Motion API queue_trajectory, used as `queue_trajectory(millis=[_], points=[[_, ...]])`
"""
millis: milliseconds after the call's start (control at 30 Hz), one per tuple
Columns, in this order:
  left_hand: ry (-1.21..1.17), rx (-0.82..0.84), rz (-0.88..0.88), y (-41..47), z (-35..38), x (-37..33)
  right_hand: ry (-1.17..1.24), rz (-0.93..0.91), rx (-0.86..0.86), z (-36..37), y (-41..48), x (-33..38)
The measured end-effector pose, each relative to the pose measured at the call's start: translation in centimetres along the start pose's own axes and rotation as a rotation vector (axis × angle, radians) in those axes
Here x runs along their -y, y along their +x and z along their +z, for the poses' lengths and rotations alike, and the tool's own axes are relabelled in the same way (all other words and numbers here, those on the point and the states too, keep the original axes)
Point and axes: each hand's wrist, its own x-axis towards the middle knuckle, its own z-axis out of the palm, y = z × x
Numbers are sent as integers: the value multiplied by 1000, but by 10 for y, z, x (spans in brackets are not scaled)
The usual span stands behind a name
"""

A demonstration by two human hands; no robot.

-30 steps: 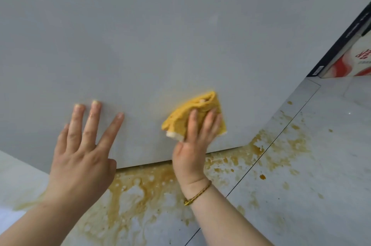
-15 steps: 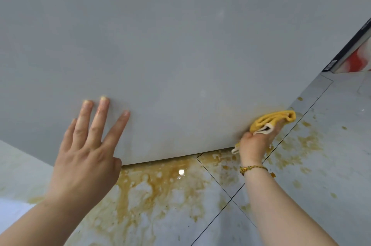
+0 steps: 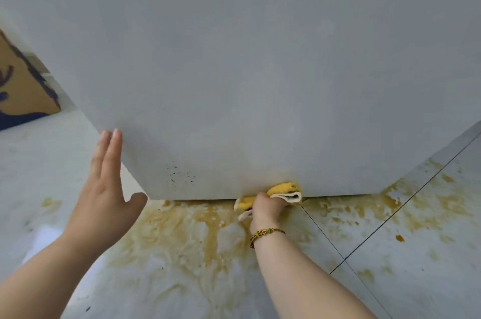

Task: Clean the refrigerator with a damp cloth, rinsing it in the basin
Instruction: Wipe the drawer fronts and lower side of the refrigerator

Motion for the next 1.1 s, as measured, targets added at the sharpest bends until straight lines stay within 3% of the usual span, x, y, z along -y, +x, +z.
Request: queue_trajectory(millis=[133,200,333,467,533,633,700,767,833,900,933,1000,1100], points=[[-245,15,-126,4,-16,22,-107,9,213,0,-89,13],[-360,30,-169,4,-22,33,-175,-338,244,-18,-122,19],[-499,106,-159,6,-28,36,-302,-1393,298,-57,-146,72],[-647,195,-179,9,-27,24,-403,-1766,143,-26,-138,117],[-699,223,-180,11,-28,19,-617,-1972,-111,2,-120,106],[-760,223,-226,15,-37,24,-763,-2078,-350,28,-110,91],[-820,216,-256,18,-41,27,-862,-2197,-330,42,-117,85],[-868,224,-254,20,-40,28,-1026,-2350,-156,55,-117,71],[-873,224,-241,19,-38,29,-1301,-2381,214,65,-122,56],[-850,220,-242,19,-35,31,-1829,-2170,655,69,-118,41],[-842,212,-246,20,-34,33,-2060,-1998,766,66,-115,34],[-839,203,-248,20,-34,35,-2186,-1927,815,56,-103,24],[-840,220,-240,19,-34,33,-1966,-2083,813,33,-64,25]])
